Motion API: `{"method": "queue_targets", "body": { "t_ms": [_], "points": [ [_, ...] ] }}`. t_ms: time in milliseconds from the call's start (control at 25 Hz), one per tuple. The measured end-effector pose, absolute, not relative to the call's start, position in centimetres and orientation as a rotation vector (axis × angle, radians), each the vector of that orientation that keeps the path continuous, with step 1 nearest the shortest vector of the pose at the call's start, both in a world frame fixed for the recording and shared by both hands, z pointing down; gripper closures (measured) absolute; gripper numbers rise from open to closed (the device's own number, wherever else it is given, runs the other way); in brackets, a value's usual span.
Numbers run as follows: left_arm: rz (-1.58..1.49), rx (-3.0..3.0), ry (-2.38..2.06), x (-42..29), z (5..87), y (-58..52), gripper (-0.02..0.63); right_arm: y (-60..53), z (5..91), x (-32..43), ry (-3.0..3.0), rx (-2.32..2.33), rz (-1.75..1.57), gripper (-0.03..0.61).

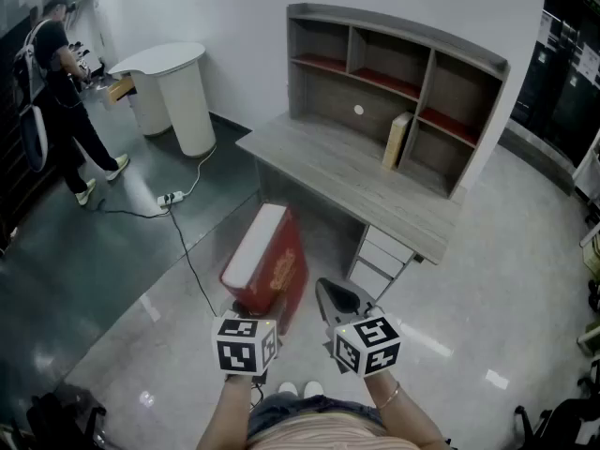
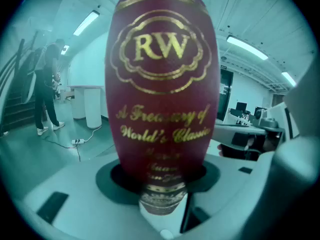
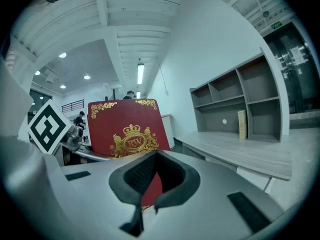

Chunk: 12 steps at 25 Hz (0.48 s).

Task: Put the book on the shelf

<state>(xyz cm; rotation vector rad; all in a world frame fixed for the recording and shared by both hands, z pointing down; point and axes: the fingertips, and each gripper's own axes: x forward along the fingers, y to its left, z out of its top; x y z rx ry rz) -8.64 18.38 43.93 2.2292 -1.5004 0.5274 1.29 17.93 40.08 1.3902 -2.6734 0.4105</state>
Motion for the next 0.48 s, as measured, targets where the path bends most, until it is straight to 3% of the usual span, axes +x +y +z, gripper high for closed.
{"method": "queue_targets", "body": {
  "t_ms": [480],
  "points": [
    [0.520,2.203,-1.529,-8.1,44.2,16.6,0.385,16.4,41.0,3.1,-2.683,1.406,0.457,0.569]
  ]
}}
